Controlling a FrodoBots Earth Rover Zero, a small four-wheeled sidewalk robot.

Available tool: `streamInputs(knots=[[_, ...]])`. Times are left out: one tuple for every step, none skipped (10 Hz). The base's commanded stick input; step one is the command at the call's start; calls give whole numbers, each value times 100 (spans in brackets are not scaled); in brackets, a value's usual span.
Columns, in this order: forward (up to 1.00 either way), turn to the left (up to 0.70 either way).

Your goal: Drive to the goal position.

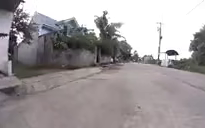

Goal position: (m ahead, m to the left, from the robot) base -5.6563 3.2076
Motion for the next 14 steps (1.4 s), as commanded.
streamInputs(knots=[[70, 0], [70, 0], [70, 0], [70, 0], [70, 0], [70, 0], [70, 0], [70, 0], [70, 0], [70, 0], [70, 0], [70, 0], [70, 0], [70, 0]])
